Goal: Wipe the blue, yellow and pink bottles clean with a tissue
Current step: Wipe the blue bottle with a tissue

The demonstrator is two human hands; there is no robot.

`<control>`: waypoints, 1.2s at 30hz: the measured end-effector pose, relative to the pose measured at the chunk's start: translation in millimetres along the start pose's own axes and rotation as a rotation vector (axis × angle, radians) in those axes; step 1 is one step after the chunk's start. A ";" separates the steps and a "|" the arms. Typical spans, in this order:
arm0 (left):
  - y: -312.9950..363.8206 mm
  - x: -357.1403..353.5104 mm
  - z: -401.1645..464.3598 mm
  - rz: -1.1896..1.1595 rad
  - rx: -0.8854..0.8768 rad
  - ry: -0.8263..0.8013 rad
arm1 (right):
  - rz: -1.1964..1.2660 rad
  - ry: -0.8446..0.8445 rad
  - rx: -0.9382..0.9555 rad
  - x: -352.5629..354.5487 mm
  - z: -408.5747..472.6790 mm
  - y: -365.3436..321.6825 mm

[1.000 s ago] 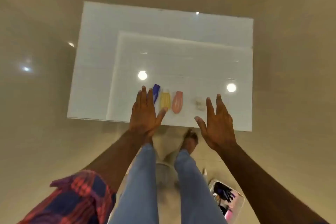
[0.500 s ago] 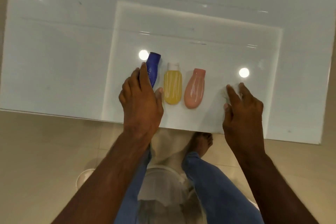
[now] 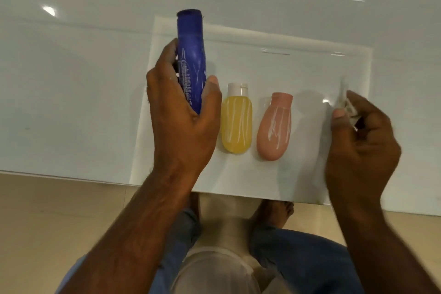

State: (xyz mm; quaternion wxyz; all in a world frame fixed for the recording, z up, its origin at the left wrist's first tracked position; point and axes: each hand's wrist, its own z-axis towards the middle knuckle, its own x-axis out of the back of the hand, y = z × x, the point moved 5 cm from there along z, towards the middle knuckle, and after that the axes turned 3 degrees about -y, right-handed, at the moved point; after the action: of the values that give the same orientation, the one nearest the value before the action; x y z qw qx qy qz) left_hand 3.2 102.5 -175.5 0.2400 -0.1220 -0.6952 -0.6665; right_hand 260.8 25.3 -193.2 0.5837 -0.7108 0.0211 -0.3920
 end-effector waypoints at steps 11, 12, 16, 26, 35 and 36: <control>21.2 7.8 -4.8 -0.243 0.116 -0.178 | 0.242 -0.049 0.106 19.9 32.4 14.2; 25.2 11.9 -9.6 -0.242 0.099 -0.196 | 0.299 0.014 0.130 15.0 27.1 -4.9; 49.1 27.9 -40.9 -0.321 0.043 -0.240 | 0.450 0.096 0.234 29.8 -12.5 -39.2; 67.6 34.7 -101.0 -0.651 0.288 -0.338 | 0.599 -0.016 0.042 59.2 -75.8 -59.4; 49.3 22.9 -99.4 -0.583 0.206 -0.412 | 0.504 -0.041 0.062 43.1 -87.0 -60.5; 51.1 19.3 -92.2 -0.585 0.212 -0.424 | 0.484 -0.036 0.085 38.0 -79.3 -67.6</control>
State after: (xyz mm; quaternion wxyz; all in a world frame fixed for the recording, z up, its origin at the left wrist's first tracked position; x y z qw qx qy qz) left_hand 27.5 12.9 -121.9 -0.0983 -0.0280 -0.8001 -0.5910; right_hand 212.0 -36.2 -114.8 0.6901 -0.6668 0.1638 -0.2287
